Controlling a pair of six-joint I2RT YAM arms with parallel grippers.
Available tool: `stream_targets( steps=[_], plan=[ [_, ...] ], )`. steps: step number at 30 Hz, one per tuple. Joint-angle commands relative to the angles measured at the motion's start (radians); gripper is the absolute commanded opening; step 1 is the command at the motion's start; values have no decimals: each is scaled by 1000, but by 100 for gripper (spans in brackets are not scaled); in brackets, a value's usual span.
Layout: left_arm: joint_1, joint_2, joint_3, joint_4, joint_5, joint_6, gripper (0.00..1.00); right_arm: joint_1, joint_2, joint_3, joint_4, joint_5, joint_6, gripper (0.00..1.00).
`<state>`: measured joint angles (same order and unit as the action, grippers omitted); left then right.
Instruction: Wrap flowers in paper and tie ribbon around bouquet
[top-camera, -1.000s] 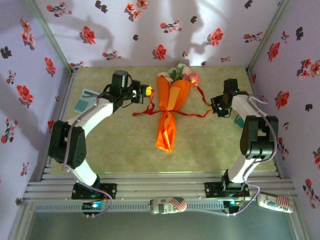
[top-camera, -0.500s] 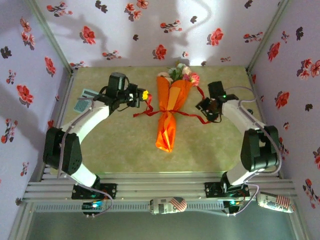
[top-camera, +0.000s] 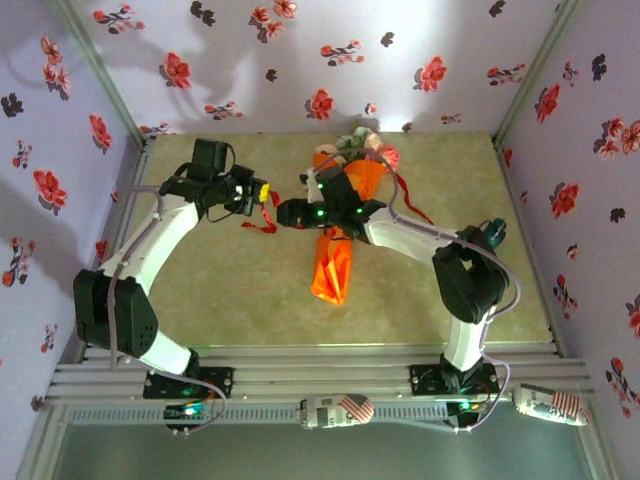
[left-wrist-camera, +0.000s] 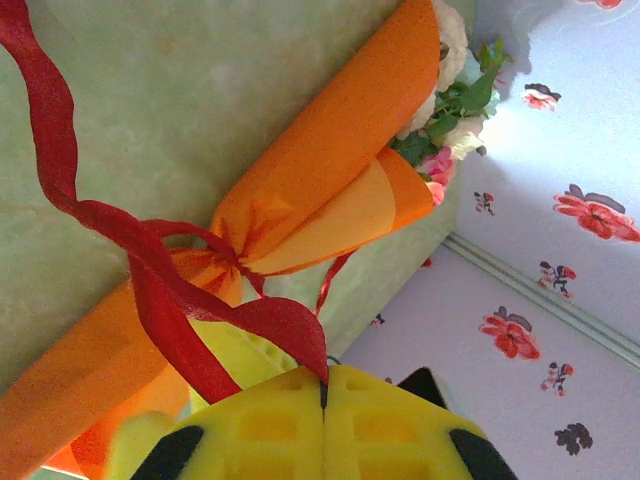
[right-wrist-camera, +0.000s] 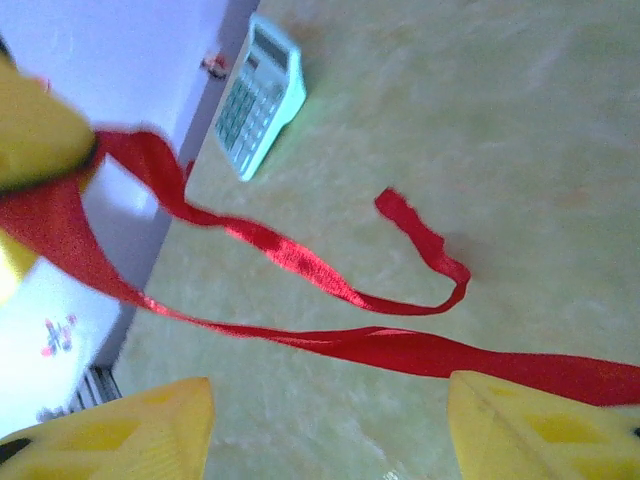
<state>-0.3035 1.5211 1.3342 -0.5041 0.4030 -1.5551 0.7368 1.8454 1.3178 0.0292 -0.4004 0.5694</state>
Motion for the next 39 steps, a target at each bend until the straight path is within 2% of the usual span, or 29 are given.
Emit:
stream_targets(
  steps=[1, 8, 14, 19, 21, 25, 26, 29, 33, 35, 39],
  plan=[
    [21, -34, 23, -76, -9, 57, 0, 13, 26, 35, 42, 44, -157, 65],
    [29, -37, 37, -109, -1, 74, 0, 29, 60, 35, 87, 181, -236, 65],
    [33, -35, 34, -114, 2, 79, 0, 35, 99, 85, 90, 124, -236, 55],
    [39, -36, 32, -114, 2, 83, 0, 37, 99, 83, 91, 92, -227, 43],
    [45, -37, 35, -115, 1, 85, 0, 40, 94, 84, 72, 74, -229, 49],
    [56, -35, 57, -138, -9, 103, 0, 39, 54, 27, 52, 122, -219, 65],
    [58, -34, 59, -144, -10, 104, 0, 25, 52, 24, 32, 124, -173, 68],
    [64, -39, 51, -150, -12, 108, 0, -23, 33, 13, 10, 94, 52, 68],
    [69, -49, 26, -143, -12, 111, 0, -60, -20, -47, 44, 87, 529, 68],
    [71, -55, 13, -124, -13, 106, 0, -54, -18, -21, -4, 62, 714, 68],
    [75, -56, 8, -108, -12, 109, 0, -23, 4, -24, 36, 25, 1096, 68]
  ],
)
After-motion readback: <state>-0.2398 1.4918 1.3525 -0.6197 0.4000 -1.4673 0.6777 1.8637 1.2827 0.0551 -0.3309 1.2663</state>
